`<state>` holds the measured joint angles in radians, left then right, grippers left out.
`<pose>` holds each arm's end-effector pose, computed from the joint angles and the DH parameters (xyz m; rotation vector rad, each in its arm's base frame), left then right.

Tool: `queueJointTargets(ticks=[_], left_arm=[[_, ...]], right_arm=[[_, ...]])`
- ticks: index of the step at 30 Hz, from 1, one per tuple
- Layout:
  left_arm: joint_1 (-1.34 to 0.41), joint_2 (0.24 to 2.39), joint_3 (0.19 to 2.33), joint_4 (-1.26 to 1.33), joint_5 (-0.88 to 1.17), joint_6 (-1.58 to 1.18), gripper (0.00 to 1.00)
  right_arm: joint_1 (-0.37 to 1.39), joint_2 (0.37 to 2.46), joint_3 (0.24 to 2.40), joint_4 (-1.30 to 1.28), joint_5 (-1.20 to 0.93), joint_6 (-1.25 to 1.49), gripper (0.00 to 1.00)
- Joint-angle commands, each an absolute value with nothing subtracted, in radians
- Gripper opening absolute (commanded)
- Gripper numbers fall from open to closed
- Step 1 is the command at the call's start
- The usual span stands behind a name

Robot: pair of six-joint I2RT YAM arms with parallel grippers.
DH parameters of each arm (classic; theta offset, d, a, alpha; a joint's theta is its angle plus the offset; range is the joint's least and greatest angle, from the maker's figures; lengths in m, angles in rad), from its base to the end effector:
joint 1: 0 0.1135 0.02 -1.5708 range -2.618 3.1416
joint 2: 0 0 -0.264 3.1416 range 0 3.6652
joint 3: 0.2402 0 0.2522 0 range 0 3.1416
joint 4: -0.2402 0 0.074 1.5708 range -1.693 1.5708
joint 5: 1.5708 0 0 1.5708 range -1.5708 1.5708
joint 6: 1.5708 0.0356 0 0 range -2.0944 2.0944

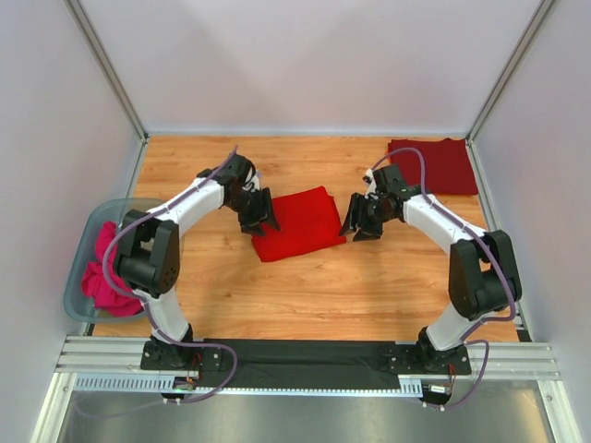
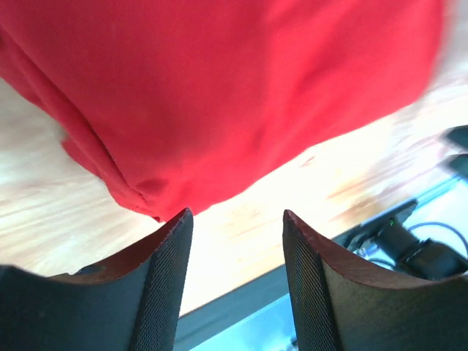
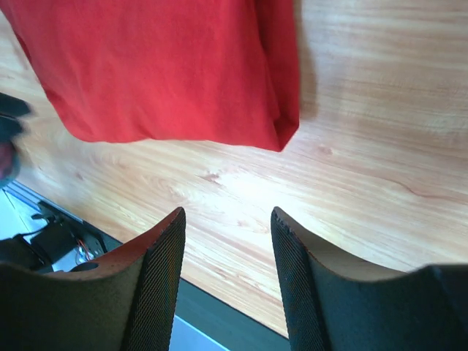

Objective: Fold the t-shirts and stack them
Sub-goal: Fold the tshirt

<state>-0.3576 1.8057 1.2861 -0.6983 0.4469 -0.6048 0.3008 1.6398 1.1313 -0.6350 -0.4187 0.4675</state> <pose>0.3323 -0.1406 0.2011 -0.2427 2.9145 -0.8298 0.3066 0.1103 0.2131 0.1045 2.8005 0.7791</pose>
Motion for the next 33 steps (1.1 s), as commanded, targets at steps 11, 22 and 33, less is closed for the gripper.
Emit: queueJointTargets(ticks=[11, 22, 33], left_arm=[[-0.195, 2.026, 1.597, -0.801, 0.35, -0.457, 0.59], [-0.192, 2.239, 1.798, -0.79, 0.411, -0.42, 0.29], [-0.15, 2.289, 1.881, -0.755, 0.478, -0.515, 0.19]], right_arm=[[0.295, 1.85, 1.356, -0.703, -0.439, 0.299, 0.56], [0.29, 2.003, 1.349, -0.686, -0.473, 0.209, 0.4], [0.287, 1.95, 1.253, -0.638, -0.411, 0.23, 0.13]])
